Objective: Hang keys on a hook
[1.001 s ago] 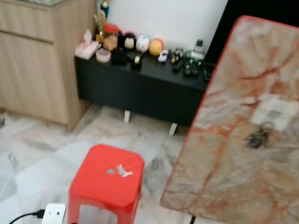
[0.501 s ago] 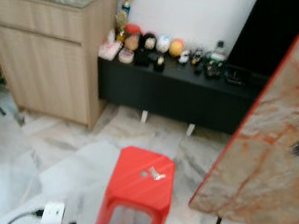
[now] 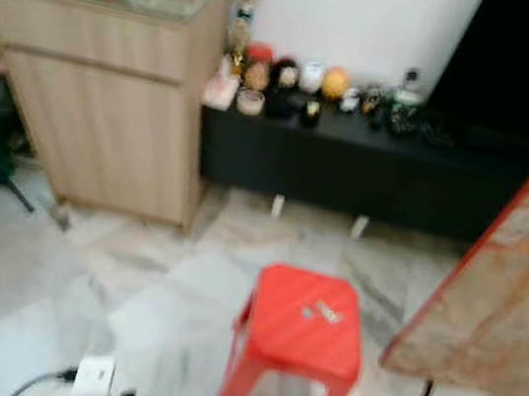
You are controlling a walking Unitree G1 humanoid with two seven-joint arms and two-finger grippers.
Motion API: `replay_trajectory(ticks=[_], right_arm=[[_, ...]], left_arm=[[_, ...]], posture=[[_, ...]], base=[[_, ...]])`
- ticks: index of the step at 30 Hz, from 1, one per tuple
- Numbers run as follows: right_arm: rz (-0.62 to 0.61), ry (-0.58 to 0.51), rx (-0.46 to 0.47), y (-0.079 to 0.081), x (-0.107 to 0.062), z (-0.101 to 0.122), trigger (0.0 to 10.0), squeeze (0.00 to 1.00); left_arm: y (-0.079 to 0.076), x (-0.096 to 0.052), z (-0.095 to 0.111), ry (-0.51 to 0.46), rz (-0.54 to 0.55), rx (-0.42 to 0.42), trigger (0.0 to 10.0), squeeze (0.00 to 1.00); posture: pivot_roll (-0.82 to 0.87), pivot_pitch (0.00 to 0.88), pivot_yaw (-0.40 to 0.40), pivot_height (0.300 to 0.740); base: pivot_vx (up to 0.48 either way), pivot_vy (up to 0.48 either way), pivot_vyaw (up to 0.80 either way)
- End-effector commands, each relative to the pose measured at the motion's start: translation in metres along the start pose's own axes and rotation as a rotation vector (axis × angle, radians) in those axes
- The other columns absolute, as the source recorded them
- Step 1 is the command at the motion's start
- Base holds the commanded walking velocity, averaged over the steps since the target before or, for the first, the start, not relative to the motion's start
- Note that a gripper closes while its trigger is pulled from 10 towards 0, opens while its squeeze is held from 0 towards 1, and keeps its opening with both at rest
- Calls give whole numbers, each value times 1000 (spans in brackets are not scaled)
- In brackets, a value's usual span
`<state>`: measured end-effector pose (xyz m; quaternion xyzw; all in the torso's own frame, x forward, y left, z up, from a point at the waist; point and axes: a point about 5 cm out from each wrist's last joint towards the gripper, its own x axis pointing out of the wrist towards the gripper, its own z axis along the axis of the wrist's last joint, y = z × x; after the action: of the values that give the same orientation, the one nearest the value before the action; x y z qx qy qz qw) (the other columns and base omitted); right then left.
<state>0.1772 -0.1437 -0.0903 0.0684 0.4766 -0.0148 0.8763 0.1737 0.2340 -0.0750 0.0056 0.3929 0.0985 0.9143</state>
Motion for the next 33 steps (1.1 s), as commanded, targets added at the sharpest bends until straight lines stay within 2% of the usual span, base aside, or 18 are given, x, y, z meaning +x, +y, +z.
replay_trajectory(ticks=[1,20,33], right_arm=[[-27,-15,2,-10,0,4,10000,0],[-23,-49,28,-10,-1,6,10000,0],[-43,-56,15,-12,-1,6,10000,0]], left_arm=[[-6,2,4,-8,-19,-3,10000,0],[-10,2,4,-17,-42,-11,10000,0],[-11,2,5,-20,-41,-15,10000,0]], posture=[[88,0,-74,740],[87,0,-78,740],[89,0,-79,740]], base=[[0,0,0],[0,0,0],[257,0,0]])
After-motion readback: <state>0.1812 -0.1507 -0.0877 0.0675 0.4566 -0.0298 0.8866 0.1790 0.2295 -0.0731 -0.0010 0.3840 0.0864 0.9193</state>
